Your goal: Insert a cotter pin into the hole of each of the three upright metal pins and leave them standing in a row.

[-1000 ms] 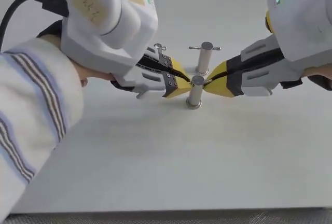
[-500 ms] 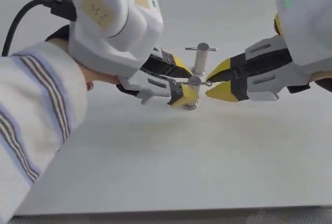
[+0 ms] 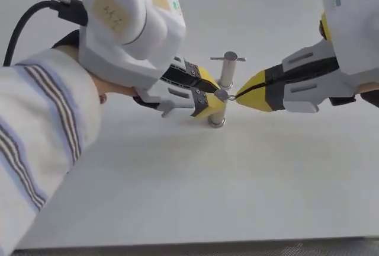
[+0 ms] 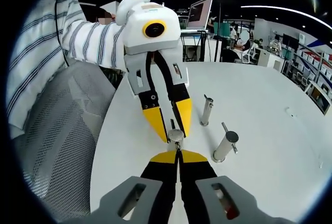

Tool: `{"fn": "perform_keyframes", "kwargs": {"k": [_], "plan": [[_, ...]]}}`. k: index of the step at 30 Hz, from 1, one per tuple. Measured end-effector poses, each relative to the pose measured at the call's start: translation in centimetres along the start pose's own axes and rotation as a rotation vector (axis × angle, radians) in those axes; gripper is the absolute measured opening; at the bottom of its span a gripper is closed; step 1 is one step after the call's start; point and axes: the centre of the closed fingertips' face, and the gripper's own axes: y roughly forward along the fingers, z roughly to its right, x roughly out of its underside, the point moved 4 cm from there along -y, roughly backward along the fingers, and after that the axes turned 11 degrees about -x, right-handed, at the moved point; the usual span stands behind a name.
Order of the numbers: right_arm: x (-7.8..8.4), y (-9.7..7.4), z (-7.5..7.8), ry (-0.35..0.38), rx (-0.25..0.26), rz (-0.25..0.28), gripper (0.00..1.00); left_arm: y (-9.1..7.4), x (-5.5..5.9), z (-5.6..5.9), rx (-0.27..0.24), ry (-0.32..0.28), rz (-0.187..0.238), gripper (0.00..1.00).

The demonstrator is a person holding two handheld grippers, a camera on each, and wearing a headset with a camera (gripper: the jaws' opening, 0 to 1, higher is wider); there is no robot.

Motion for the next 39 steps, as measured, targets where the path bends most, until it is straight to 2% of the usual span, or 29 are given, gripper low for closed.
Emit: {"fn": "perform_keyframes", "kwargs": {"k": [4,8,12,13,15,18,19,20,21,23,27,32,36,39], "plan": [[0.2,0.3,0.1,0.005,0.005,-0.004,0.00,0.0,0.0,-0.1,-0.007,0.000,0.000,0.12],[0.5,0.4,0.2,0.042,0.031,0.020,0.01,-0.5,0.1,-0.1,-0.012,-0.015,0.009,0.19],[0.8,1.0,-0.2,0.069,0.043,0.043,0.20,-1.2,0.3,-0.1,-0.024,-0.061,0.034,0.31],[0.9,1.3,-0.3,0.072,0.047,0.048,0.23,-1.4,0.3,-0.1,-0.032,-0.111,0.053,0.33],[1.2,1.8,-0.3,0.091,0.062,0.055,0.25,-2.0,0.2,0.0,-0.040,-0.167,0.095,0.40],[1.5,2.6,-0.2,0.129,0.080,0.081,0.28,-2.8,0.5,0.3,-0.049,-0.233,0.119,0.54],[1.6,2.9,-0.2,0.138,0.081,0.089,0.29,-2.9,0.7,0.3,-0.060,-0.249,0.116,0.60],[1.6,3.2,-0.2,0.145,0.084,0.094,0.30,-3.1,0.9,0.2,-0.087,-0.270,0.122,0.71],[1.7,3.4,-0.1,0.150,0.092,0.103,0.30,-3.2,1.0,0.2,-0.103,-0.275,0.138,0.79],[1.7,3.8,0.0,0.161,0.093,0.118,0.31,-3.7,1.5,0.6,-0.102,-0.295,0.145,0.88],[1.7,4.5,0.2,0.180,0.094,0.157,0.30,-4.7,2.3,0.7,-0.136,-0.355,0.153,0.90],[1.8,5.1,0.6,0.185,0.094,0.196,0.28,-6.0,2.4,1.1,-0.152,-0.378,0.162,0.97],[2.0,5.4,0.7,0.199,0.092,0.213,0.19,-6.5,2.5,1.7,-0.153,-0.375,0.154,0.99],[1.2,5.2,1.0,0.181,0.113,0.275,0.13,-6.8,3.0,1.9,-0.167,-0.375,0.128,0.99]]}}
